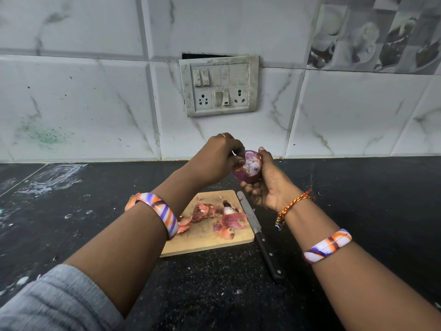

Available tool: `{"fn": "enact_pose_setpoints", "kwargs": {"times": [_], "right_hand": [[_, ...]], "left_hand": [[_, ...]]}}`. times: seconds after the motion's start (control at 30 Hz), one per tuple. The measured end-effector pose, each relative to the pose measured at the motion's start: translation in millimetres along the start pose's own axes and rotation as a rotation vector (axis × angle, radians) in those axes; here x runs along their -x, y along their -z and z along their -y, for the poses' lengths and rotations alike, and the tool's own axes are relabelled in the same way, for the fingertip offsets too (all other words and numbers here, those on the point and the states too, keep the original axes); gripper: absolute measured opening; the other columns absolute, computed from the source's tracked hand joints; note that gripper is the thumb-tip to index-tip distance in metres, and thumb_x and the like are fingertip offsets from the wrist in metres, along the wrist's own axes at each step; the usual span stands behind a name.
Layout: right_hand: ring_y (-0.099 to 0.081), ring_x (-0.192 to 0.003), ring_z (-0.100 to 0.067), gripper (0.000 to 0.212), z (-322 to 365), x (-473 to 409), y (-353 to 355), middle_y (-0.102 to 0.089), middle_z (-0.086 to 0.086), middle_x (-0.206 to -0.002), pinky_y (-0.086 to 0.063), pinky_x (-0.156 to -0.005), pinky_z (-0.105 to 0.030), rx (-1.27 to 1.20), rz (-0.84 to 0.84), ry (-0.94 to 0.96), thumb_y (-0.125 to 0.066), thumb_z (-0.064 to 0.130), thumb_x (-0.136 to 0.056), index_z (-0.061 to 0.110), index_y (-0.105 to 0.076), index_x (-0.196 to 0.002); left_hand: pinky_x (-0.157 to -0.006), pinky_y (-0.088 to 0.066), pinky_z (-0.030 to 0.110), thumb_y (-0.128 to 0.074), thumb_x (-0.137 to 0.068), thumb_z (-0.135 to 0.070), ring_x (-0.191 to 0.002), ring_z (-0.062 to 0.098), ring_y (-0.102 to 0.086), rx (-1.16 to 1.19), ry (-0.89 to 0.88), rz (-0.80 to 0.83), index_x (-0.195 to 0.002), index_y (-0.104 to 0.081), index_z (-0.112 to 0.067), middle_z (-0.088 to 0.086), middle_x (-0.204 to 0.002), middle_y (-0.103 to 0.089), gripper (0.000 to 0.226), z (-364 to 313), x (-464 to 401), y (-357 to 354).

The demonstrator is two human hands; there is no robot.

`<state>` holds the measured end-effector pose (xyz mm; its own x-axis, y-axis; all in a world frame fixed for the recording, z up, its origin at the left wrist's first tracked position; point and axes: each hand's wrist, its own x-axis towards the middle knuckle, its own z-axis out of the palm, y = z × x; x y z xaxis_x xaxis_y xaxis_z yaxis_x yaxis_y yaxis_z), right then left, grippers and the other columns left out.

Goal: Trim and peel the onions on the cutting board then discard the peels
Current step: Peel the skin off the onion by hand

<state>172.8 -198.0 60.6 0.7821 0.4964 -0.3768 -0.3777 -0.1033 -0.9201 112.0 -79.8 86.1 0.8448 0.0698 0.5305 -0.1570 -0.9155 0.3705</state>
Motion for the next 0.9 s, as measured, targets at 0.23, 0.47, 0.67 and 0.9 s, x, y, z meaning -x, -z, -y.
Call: {"fn": "enact_pose_setpoints", "kwargs": {"times": [0.23,0.47,0.67,0.9], "right_hand": [[-0.043,-0.023,-0.008,0.076,3.5,-2.8,5.2,-0.054,-0.005,-0.037,-0.031,-0.031,-0.007,-0.201,-0.025,-0.012,-0.024,0.070,-0.087,0.003,-0.057,-0.072],[-0.038,-0.024,-0.007,0.077,8.9,-1.8,11.5,-0.052,-0.003,-0.038,-0.026,-0.032,-0.007,-0.284,0.031,-0.029,-0.021,0.071,-0.086,0.004,-0.057,-0.075],[-0.036,-0.024,-0.006,0.076,9.5,-0.8,5.9,-0.051,-0.002,-0.038,-0.023,-0.035,-0.006,-0.243,0.083,-0.028,-0.019,0.073,-0.084,0.010,-0.055,-0.065],[-0.033,-0.023,-0.005,0.077,9.9,-0.2,6.3,-0.050,-0.001,-0.038,-0.021,-0.034,-0.006,-0.132,0.079,-0.003,-0.017,0.074,-0.084,0.011,-0.053,-0.058]], "left_hand": [[-0.074,-0.053,0.031,-0.042,-0.091,0.004,-0.078,0.019,-0.061,0.321,0.106,-0.112,-0.084,-0.052,-0.006,0.011,-0.089,-0.065,0.015,2.7,15.7,-11.2],[-0.080,-0.054,0.030,-0.058,-0.085,0.001,-0.084,0.012,-0.063,0.435,0.238,-0.174,-0.105,-0.063,-0.014,0.004,-0.106,-0.064,0.026,-1.1,17.1,-11.0],[-0.079,-0.047,0.014,-0.062,-0.078,-0.005,-0.095,0.014,-0.061,0.338,0.177,-0.116,-0.126,-0.054,-0.004,0.013,-0.122,-0.062,0.049,-16.9,9.0,-12.7],[-0.062,-0.049,0.040,-0.044,-0.058,-0.046,-0.063,0.014,-0.034,0.211,0.058,-0.172,-0.080,-0.066,0.004,0.027,-0.072,-0.063,0.058,-9.3,6.0,-11.9]]}}
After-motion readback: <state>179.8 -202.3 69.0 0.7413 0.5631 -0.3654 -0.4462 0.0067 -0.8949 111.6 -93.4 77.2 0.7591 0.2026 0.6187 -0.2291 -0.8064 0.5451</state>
